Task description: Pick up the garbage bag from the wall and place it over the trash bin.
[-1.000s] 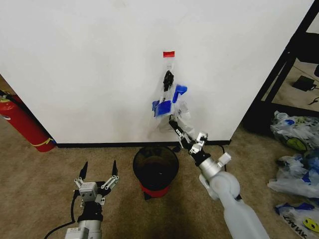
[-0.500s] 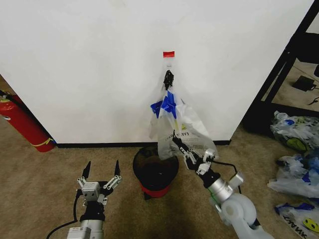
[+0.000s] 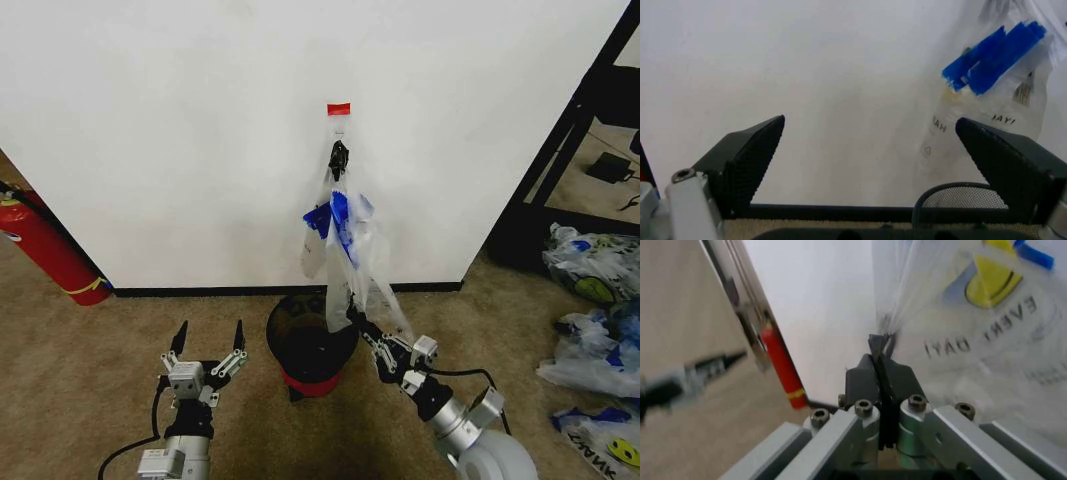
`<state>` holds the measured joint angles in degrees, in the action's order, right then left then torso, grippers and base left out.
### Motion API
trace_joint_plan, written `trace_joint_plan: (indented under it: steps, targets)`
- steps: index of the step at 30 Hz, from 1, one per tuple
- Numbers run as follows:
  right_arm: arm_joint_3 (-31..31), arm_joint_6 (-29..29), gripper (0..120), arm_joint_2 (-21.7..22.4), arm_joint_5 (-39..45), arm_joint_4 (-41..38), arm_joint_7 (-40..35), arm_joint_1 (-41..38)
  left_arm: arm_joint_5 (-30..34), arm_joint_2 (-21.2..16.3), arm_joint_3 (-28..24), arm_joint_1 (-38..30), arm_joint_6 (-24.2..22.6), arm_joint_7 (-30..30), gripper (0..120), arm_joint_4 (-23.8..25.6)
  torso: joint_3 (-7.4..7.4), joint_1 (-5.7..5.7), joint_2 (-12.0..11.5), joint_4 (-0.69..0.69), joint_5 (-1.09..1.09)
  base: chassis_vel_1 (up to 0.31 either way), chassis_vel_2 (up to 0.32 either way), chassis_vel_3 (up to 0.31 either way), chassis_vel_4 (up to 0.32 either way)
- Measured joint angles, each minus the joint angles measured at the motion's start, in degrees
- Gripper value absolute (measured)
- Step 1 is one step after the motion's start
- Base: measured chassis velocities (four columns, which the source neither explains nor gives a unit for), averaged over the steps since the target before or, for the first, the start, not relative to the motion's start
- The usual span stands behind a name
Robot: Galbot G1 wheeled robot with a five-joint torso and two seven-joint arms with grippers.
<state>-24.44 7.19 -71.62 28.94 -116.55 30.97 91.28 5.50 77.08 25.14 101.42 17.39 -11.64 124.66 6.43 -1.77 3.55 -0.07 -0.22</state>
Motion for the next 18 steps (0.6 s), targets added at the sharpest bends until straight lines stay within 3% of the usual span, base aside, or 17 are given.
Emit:
trace_joint_plan:
  steps: [18]
  targets:
    - [0.1, 6.5, 0, 0.7, -8.9, 1.4, 2.1, 5.9, 1.2, -0.1, 0.2, -0.6, 0.0, 0.0, 100, -1.0, 0.00, 0.00, 0.0, -0.01, 0.00, 0.000, 0.000, 0.000, 0.000]
